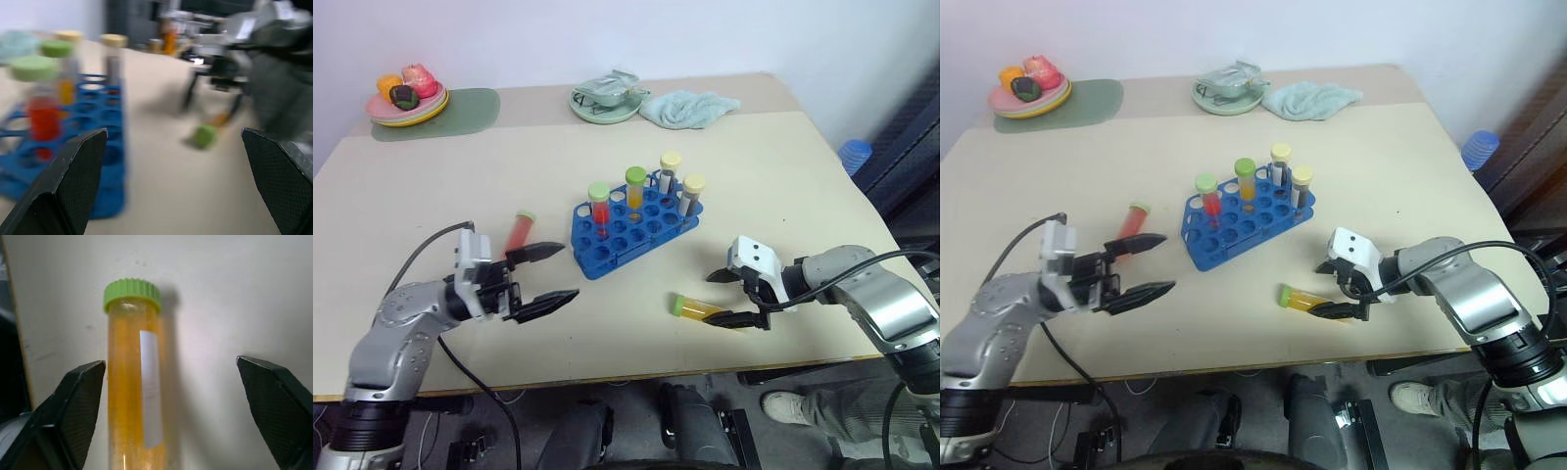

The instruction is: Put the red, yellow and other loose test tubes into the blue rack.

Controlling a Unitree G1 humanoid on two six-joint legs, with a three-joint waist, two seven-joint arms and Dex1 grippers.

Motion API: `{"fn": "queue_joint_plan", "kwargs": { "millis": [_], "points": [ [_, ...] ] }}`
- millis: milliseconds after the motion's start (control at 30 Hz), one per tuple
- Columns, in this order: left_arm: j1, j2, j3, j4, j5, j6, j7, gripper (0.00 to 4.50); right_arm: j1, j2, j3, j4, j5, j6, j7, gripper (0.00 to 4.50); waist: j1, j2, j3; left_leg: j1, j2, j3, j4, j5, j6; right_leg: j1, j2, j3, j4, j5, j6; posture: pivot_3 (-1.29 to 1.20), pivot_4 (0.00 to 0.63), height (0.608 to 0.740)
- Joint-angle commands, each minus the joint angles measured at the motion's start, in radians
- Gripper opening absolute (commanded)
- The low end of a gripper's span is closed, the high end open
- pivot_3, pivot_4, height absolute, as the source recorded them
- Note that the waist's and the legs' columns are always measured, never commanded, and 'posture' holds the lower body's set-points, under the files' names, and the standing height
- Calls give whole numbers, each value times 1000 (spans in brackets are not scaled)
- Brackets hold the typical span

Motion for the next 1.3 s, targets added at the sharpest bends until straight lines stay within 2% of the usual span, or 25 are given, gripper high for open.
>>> {"fn": "queue_joint_plan", "kwargs": {
  "millis": [33,233,300,533,733,933,1167,1300],
  "points": [
    [2,74,40,-8,-65,31,-135,4500,-15,-21,-54,-51,21,8,4,4445,0,0,0,0,0,0,0,0,0,0,0,0,0,0,0,0,150,740],
    [-37,169,16,37,-56,42,-296,4500,-29,-21,-71,-96,53,57,1,4445,0,0,0,0,0,0,0,0,1,0,0,0,0,0,0,0,150,740],
    [-55,189,-7,51,-35,34,-344,4500,-45,-34,-33,-114,24,73,-2,4445,0,0,0,0,0,0,0,0,1,0,0,0,0,0,0,0,150,740],
    [-96,237,-98,101,21,-71,-367,4500,-90,-18,13,-70,-15,87,-15,4445,-2,0,0,0,0,0,0,0,1,0,0,0,0,0,0,0,150,740],
    [-113,199,-122,121,65,-117,-365,4500,-209,49,94,126,-116,35,-34,4445,-4,1,1,0,0,0,0,0,1,0,0,0,0,0,0,0,150,740],
    [-103,155,-110,101,90,-116,-311,4500,-320,132,146,398,-240,-107,-50,4445,-5,0,1,0,0,1,0,3,-5,-1,0,0,0,0,0,0,150,740],
    [-62,147,-101,73,132,-144,-265,4500,-379,159,181,429,-295,-61,-13,4445,-9,1,0,0,0,1,0,3,-5,-1,0,0,0,0,0,0,150,740],
    [-56,127,-113,72,180,-183,-219,4500,-417,179,210,426,-344,13,-40,4445,-11,0,0,0,0,1,0,3,-5,-1,0,0,0,0,0,0,150,740]
  ]
}}
